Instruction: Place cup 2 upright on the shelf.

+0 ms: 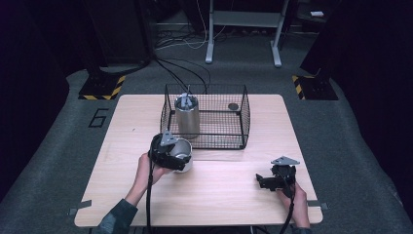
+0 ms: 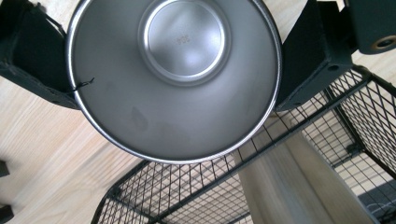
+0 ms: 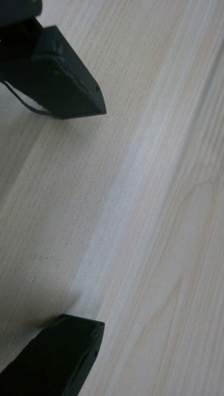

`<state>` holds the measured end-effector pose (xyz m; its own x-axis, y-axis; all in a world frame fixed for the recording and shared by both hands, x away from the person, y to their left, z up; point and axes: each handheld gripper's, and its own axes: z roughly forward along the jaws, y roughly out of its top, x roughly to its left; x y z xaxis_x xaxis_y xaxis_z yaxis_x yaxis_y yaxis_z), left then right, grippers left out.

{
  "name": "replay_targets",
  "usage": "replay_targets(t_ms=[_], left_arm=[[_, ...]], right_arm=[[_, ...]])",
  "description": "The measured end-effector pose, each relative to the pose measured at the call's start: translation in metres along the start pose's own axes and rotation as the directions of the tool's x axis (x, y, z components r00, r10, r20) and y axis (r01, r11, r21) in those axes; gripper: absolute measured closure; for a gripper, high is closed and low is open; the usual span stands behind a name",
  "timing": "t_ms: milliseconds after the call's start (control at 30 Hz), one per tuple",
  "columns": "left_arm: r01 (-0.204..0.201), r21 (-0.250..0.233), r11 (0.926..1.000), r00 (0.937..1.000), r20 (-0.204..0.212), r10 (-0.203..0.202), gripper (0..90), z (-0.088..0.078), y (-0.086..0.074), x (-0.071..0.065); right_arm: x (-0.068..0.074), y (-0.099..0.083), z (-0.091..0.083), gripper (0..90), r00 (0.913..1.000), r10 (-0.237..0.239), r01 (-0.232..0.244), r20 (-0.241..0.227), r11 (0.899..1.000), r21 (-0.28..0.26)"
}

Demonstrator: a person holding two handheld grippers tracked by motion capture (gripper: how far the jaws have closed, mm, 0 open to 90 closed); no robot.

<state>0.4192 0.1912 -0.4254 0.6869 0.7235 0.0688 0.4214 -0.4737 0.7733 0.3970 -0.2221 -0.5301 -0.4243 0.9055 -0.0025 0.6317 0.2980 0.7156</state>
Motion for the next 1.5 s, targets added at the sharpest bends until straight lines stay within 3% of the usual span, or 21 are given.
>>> replay_targets(t_ms=[600, 933, 1333, 1367, 1500], left_arm=[[-0.041, -0.018, 0.999, 0.9986, 0.031, 0.042, 6.1, -0.014, 0.025, -0.003], [-0.045, -0.037, 0.9983, 0.998, 0.042, 0.047, 6.1, -0.02, 0.04, -0.002], [-0.088, -0.039, 0.9954, 0.9945, 0.054, 0.09, 6.0, -0.026, 0.058, -0.004], [-0.077, -0.044, 0.9961, 0.9952, 0.057, 0.079, 6.1, -0.025, 0.059, -0.005], [-0.102, -0.044, 0.9938, 0.9928, 0.059, 0.105, 6.1, -0.026, 0.068, -0.005]], right_arm=[[0.0, 0.0, 0.0, 0.0, 1.0, 0.0, 0.0, 0.0, 1.0, 0.0], [0.0, 0.0, 0.0, 0.0, 1.0, 0.0, 0.0, 0.0, 1.0, 0.0], [0.0, 0.0, 0.0, 0.0, 1.0, -0.001, 0.001, 0.0, 1.0, 0.0], [0.0, 0.0, 0.0, 0.0, 1.0, 0.0, 0.0, 0.0, 1.0, 0.0], [0.0, 0.0, 0.0, 0.0, 1.0, 0.0, 0.0, 0.0, 1.0, 0.0]])
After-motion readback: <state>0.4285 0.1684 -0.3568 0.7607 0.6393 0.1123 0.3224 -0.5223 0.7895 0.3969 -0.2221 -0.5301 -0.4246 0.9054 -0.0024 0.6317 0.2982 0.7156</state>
